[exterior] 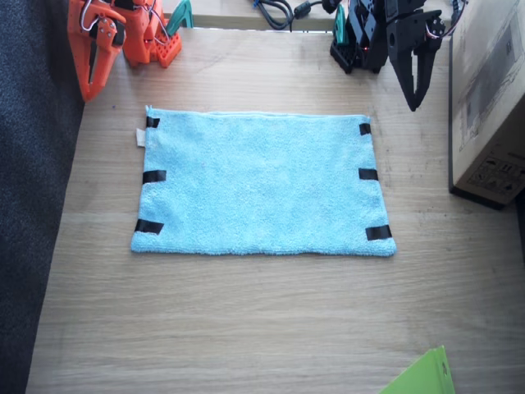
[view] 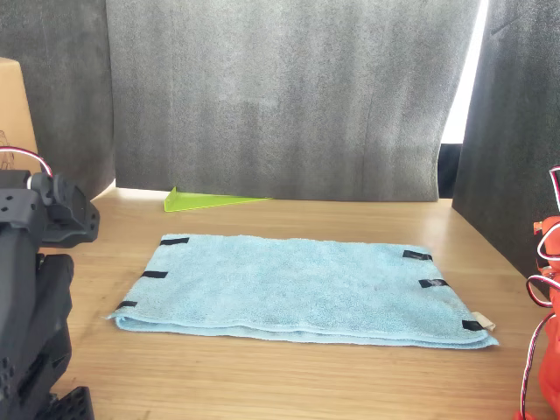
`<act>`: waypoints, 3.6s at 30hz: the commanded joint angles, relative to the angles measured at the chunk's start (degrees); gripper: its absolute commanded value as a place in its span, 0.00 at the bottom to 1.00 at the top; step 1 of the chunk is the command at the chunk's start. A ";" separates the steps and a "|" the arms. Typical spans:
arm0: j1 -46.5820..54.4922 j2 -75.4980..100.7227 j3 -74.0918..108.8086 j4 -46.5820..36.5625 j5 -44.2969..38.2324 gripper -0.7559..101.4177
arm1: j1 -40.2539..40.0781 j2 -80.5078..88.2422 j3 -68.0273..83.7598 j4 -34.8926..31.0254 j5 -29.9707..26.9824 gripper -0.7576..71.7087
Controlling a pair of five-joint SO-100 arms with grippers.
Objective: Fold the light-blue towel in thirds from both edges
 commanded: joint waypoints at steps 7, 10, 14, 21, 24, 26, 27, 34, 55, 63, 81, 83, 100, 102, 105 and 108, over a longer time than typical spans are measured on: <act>0.00 0.44 0.35 0.18 1.23 0.00 | 4.75 0.18 0.09 -0.70 2.37 0.01; 0.00 0.44 0.35 0.18 1.23 0.00 | 4.75 0.18 0.09 -0.70 2.37 0.01; 0.00 0.44 0.35 0.18 1.14 0.00 | 4.75 0.18 0.09 -0.70 2.29 0.01; 0.00 0.44 0.35 0.18 1.14 0.00 | 5.19 0.18 0.09 -0.70 1.67 0.01; 0.00 0.44 0.35 0.18 1.14 0.00 | 5.19 0.18 0.09 -0.70 1.76 0.01; 0.00 0.44 0.35 0.18 1.23 0.00 | 5.19 0.18 0.09 -0.70 1.67 0.01; -0.09 0.44 0.35 0.18 1.23 0.00 | 5.27 0.18 0.09 -0.70 1.58 0.01; -0.79 -0.09 0.44 -1.14 2.20 0.00 | 4.57 -0.18 -1.93 -0.62 -0.97 0.01; -6.77 -58.36 -34.98 -1.41 2.37 0.00 | 22.06 -88.33 -58.71 13.27 -0.79 0.01; -4.39 -64.78 -36.04 -1.76 2.90 0.00 | 24.08 -92.81 -58.62 12.92 0.26 0.06; -10.46 -59.85 -32.34 1.93 3.78 0.20 | 22.85 -96.33 -58.18 12.22 -0.18 0.20; -11.43 -59.41 -31.20 2.02 3.96 0.21 | 23.20 -97.03 -58.27 12.22 -0.09 0.20; -20.04 -75.32 -34.80 0.62 2.02 0.19 | 23.82 -96.59 -58.80 12.48 0.00 0.20; -20.74 -76.03 -35.42 0.62 1.76 0.19 | 23.73 -96.59 -58.89 12.48 -0.18 0.20; -21.01 -77.61 -36.47 0.62 1.41 0.20 | 23.55 -97.03 -58.89 12.30 -0.44 0.20; -21.01 -79.54 -37.35 0.70 1.41 0.20 | 23.55 -97.82 -58.89 12.04 -0.53 0.21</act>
